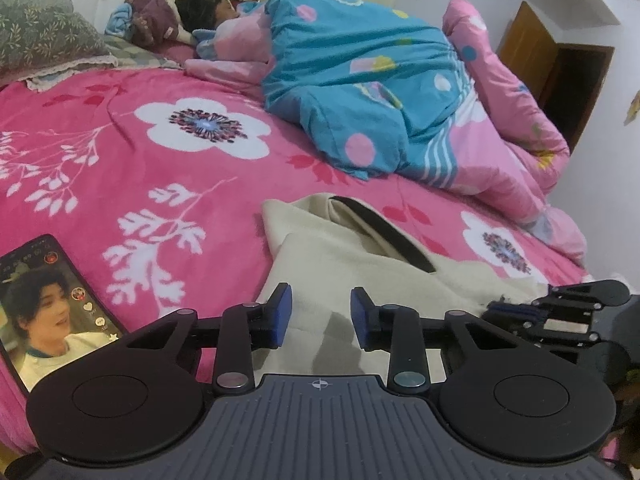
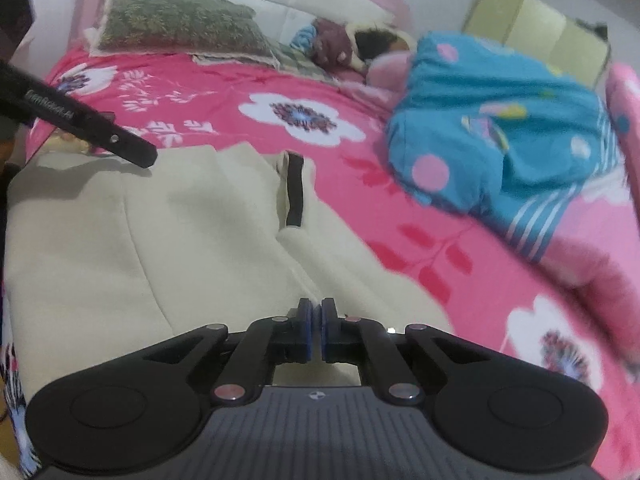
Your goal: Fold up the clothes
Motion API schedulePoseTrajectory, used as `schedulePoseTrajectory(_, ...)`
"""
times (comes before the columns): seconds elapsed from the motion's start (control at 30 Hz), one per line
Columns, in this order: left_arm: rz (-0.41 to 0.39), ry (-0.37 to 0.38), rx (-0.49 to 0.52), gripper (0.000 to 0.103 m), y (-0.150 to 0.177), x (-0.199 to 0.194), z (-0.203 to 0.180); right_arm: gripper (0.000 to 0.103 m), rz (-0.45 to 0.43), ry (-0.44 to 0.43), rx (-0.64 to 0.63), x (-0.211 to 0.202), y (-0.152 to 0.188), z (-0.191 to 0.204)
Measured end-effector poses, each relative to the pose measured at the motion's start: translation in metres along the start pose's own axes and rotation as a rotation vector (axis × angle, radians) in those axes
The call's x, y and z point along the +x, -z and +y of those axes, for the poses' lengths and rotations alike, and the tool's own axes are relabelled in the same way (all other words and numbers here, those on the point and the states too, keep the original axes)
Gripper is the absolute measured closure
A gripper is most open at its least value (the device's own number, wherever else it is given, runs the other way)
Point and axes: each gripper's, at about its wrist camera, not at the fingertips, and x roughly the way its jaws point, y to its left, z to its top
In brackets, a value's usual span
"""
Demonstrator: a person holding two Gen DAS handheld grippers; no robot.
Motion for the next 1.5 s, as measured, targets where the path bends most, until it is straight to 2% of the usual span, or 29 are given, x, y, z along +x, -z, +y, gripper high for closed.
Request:
schedulePoseTrajectory(0.1, -0.004, -0.018, 0.020, 0.071, 0.001, 0.001, -0.002, 0.096, -0.041, 0.049, 0.036, -0.014, -0.008, -0.003)
schedulePoseTrajectory(0.13, -0.003, -0.023, 0.024, 0.071, 0.001, 0.002, -0.001, 0.096, -0.061, 0.040, 0.045, -0.020, -0.011, -0.003)
schedulePoseTrajectory(0.27, 0.003, -0.039, 0.027, 0.071, 0.003, 0.004, 0.001, 0.093, -0.125, -0.134, -0.002, -0.032, -0.021, 0.011)
schedulePoseTrajectory(0.33, 0.005, -0.044, 0.025, 0.071, 0.003, 0.005, 0.001, 0.080, -0.137, -0.203, -0.069, -0.030, -0.023, 0.025)
schedulePoseTrajectory(0.43, 0.010, -0.047, 0.021, 0.071, 0.003, 0.006, 0.002, 0.076, -0.122, -0.241, -0.146, -0.016, -0.027, 0.044)
schedulePoseTrajectory(0.6, 0.014, -0.043, 0.017, 0.071, 0.003, 0.008, 0.004, 0.076, -0.063, -0.301, -0.063, 0.008, -0.031, 0.038)
schedulePoseTrajectory(0.77, 0.017, -0.045, 0.014, 0.071, 0.003, 0.010, 0.005, 0.079, -0.007, -0.361, 0.058, 0.027, -0.026, 0.024)
schedulePoseTrajectory(0.9, 0.017, -0.050, 0.012, 0.071, 0.003, 0.010, 0.005, 0.099, -0.001, -0.372, 0.082, 0.027, -0.024, 0.022)
schedulePoseTrajectory(0.93, 0.016, -0.052, 0.011, 0.071, 0.003, 0.010, 0.004, 0.102, -0.002, -0.371, 0.080, 0.026, -0.024, 0.022)
schedulePoseTrajectory(1.1, 0.016, -0.059, 0.004, 0.071, 0.003, 0.011, 0.005, 0.103, -0.032, -0.378, 0.122, 0.011, -0.022, 0.017)
schedulePoseTrajectory(1.3, 0.013, -0.073, -0.008, 0.071, 0.002, 0.010, 0.006, 0.103, -0.070, -0.422, 0.193, -0.036, -0.011, 0.007)
schedulePoseTrajectory(1.43, 0.009, -0.088, -0.018, 0.070, 0.001, 0.009, 0.007, 0.103, -0.079, -0.502, 0.241, -0.072, 0.010, 0.005)
schedulePoseTrajectory(1.5, 0.007, -0.099, -0.024, 0.069, 0.001, 0.008, 0.007, 0.103, -0.032, -0.498, 0.217, -0.082, 0.020, 0.012)
